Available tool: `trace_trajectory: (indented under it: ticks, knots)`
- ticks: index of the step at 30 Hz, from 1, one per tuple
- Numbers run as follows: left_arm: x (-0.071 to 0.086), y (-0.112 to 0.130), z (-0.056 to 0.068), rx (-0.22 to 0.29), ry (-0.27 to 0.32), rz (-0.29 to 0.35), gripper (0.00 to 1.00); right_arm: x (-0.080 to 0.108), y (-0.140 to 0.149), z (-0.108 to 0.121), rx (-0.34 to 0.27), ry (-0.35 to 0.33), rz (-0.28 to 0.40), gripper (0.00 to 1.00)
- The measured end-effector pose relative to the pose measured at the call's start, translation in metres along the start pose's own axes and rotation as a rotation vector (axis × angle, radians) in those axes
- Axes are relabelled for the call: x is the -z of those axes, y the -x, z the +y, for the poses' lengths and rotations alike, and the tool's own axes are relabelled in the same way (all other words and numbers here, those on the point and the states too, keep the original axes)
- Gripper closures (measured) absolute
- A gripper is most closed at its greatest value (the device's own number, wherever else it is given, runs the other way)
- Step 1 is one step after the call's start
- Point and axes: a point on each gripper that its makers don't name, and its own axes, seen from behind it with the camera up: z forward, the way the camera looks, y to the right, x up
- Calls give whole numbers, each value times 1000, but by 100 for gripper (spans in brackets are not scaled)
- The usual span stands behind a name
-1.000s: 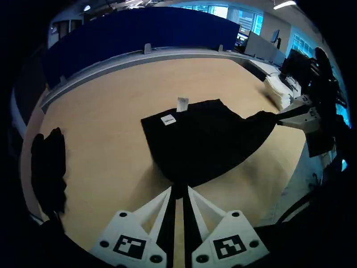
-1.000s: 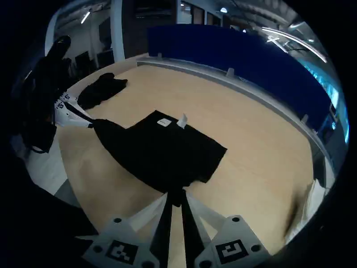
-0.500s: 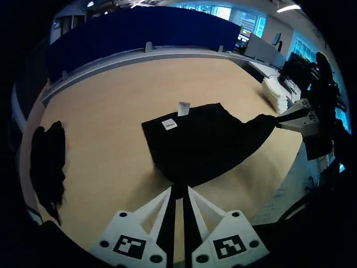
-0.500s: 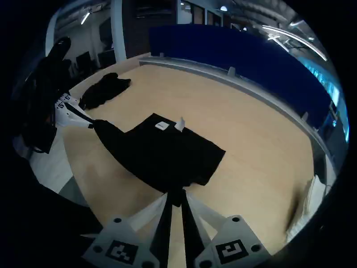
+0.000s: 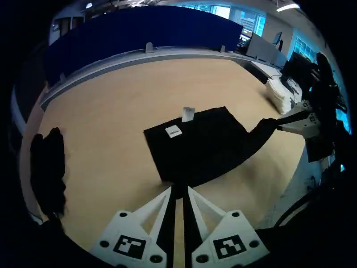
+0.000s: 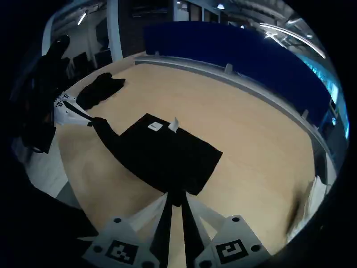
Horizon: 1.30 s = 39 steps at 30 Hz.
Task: Fold towel
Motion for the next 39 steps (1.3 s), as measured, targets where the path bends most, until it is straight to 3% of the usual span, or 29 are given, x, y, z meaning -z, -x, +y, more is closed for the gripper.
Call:
trace_trajectory:
  ticks: [16,39]
  knots:
    - [-48,-29,-23,12,-26,14,90,-47,-15,36,-61,15,2,87]
    - [-79,-55,-40,-20,-55,26,90,-75,-35,64,-50,50,9,87]
